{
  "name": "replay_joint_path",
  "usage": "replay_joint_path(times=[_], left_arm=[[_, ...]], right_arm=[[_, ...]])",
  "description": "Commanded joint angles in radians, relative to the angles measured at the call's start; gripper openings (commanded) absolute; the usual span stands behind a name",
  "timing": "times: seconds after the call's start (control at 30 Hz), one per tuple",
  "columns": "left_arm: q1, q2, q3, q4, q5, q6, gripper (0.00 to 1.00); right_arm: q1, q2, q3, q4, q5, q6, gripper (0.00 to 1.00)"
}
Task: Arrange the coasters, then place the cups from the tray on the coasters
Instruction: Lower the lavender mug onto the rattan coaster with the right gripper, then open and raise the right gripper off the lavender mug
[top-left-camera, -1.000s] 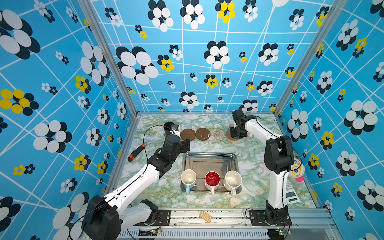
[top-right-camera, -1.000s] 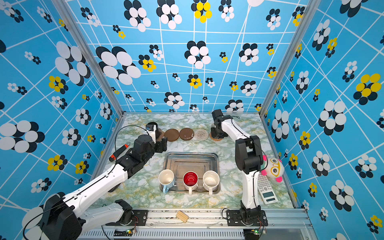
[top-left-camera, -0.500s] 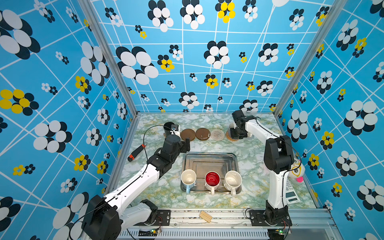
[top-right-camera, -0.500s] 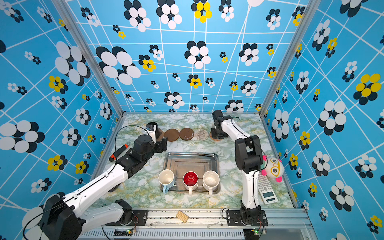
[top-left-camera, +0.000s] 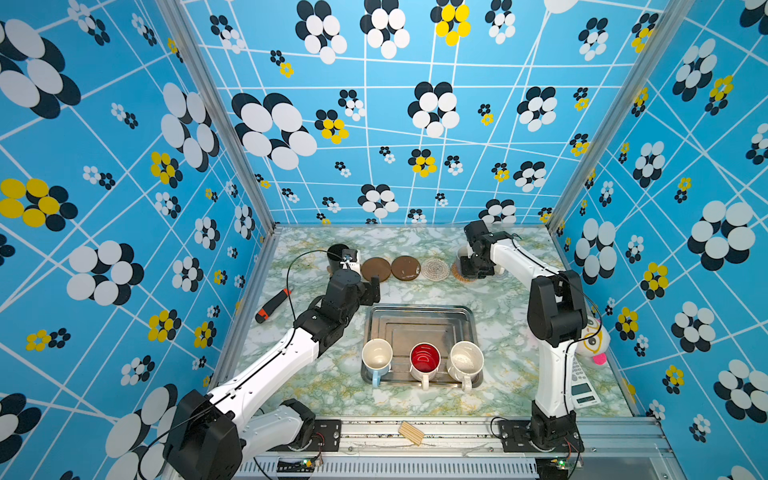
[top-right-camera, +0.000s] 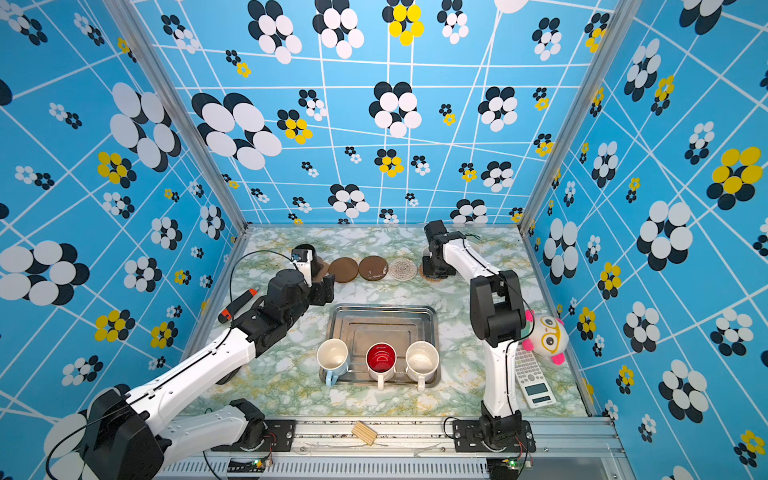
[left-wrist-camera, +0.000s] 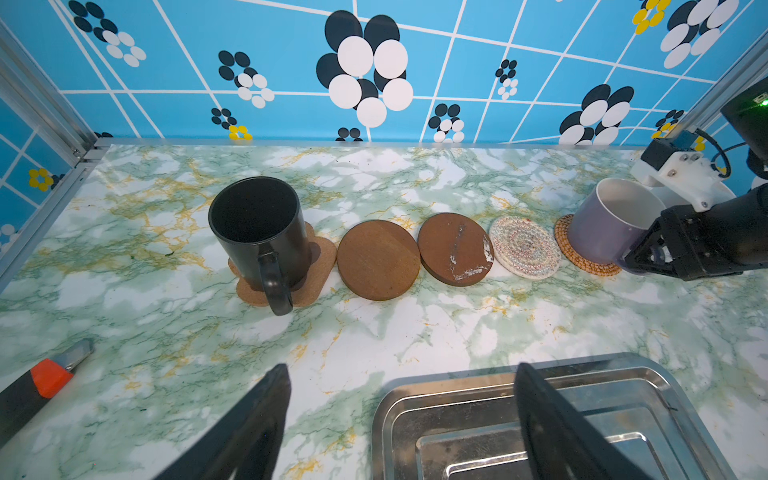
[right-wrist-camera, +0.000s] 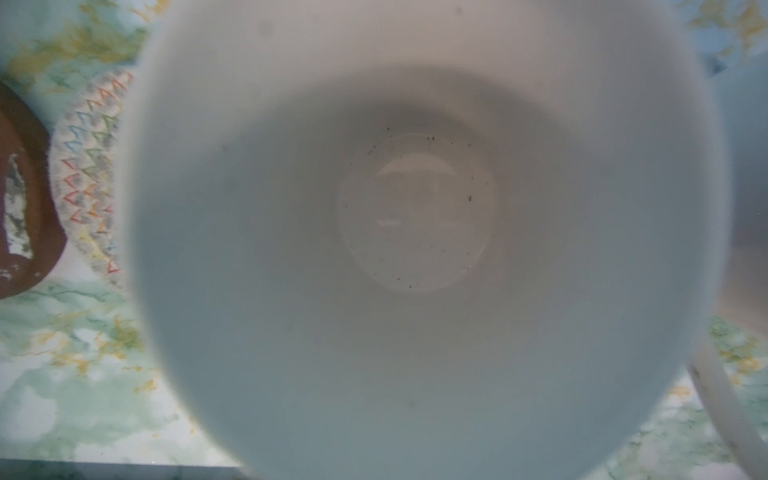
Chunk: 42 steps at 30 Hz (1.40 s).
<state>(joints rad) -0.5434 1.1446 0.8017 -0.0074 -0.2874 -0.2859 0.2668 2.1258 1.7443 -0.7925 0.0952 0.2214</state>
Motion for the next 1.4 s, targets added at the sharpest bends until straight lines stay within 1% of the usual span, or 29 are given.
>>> replay_joint_path(times=[0.0,0.53,0.67,0.73,0.9,1.37], left_arm=[[0.007,0.001,0.021,-0.008,-0.001,0.014,0.85],[0.007,-0.002,0.021,-0.013,0.001,0.015,0.85],[0.007,-0.005,0.021,-0.014,0.002,0.015,0.85],[0.007,-0.008,0.021,-0.014,0.001,0.015,0.85],[0.007,-0.010,0.016,-0.011,0.001,0.016,0.85],[0.006,-0.050,-0.001,-0.011,0.002,0.016,0.85]], right_arm=[[-0.007,-0.005,0.001,0.032,0.003,0.013,0.00],[-0.008,-0.007,-0.009,0.030,0.002,0.019,0.01],[-0.008,-0.007,-0.011,0.030,0.000,0.021,0.07],[-0.008,-0.009,-0.011,0.030,-0.001,0.022,0.13],[-0.008,-0.014,-0.013,0.026,0.000,0.024,0.22],[-0.008,-0.070,-0.051,0.025,0.012,0.036,0.45]])
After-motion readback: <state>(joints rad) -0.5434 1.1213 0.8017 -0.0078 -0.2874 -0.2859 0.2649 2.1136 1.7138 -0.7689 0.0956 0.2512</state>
